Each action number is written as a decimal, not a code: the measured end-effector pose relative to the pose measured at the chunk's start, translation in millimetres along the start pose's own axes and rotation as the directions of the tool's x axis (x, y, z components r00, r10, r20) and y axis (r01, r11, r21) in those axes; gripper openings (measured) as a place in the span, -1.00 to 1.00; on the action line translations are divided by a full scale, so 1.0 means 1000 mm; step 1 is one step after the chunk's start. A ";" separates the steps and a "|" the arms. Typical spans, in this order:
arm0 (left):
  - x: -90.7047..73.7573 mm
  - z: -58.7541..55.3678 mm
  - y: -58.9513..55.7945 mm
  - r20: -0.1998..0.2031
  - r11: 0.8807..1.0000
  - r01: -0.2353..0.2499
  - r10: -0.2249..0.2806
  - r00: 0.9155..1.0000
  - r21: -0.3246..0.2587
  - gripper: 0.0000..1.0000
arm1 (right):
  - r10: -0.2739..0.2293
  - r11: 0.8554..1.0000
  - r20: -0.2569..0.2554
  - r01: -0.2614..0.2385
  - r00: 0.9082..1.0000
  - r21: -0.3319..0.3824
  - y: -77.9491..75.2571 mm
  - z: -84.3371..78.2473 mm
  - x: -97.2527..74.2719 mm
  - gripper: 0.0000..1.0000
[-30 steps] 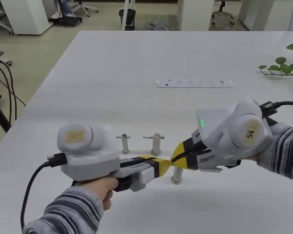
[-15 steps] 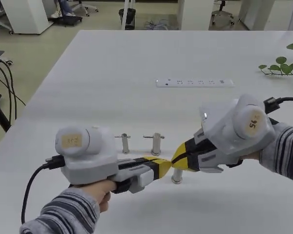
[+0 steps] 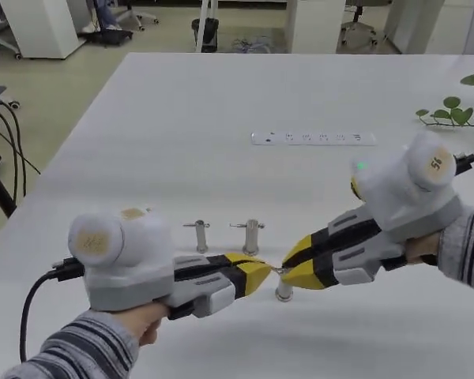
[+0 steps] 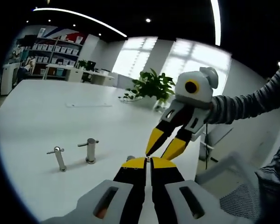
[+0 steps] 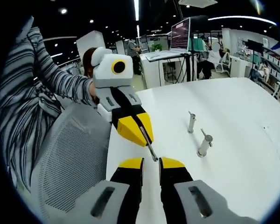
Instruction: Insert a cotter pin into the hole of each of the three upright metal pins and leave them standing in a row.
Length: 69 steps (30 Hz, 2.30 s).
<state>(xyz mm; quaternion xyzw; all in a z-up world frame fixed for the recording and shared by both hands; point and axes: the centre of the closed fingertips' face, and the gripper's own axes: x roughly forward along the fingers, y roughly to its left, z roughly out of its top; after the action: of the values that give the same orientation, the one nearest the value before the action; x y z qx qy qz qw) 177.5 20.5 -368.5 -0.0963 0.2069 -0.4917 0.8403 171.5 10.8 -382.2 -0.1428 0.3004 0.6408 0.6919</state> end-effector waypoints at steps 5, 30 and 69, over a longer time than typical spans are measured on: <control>-0.002 -0.001 -0.010 -0.015 0.995 0.049 -0.048 0.999 0.092 -1.00 | 0.067 0.995 0.055 -0.071 0.996 0.074 0.010 0.005 -0.003 -0.79; -0.011 -0.003 -0.031 -0.011 0.982 0.150 -0.149 0.989 0.118 -1.00 | 0.192 0.979 0.062 -0.195 0.980 0.058 0.037 0.003 -0.001 -0.99; 0.001 -0.018 -0.008 -0.051 0.983 0.018 -0.008 0.999 0.185 -0.56 | 0.091 0.993 0.039 -0.088 0.995 -0.075 0.016 -0.003 -0.013 -1.00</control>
<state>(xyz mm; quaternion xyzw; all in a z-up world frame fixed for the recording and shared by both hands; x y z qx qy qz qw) 163.7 16.5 -381.9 -0.0069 0.1807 -0.5165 0.8370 155.3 0.6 -373.2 -0.1405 0.2683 0.6847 0.6629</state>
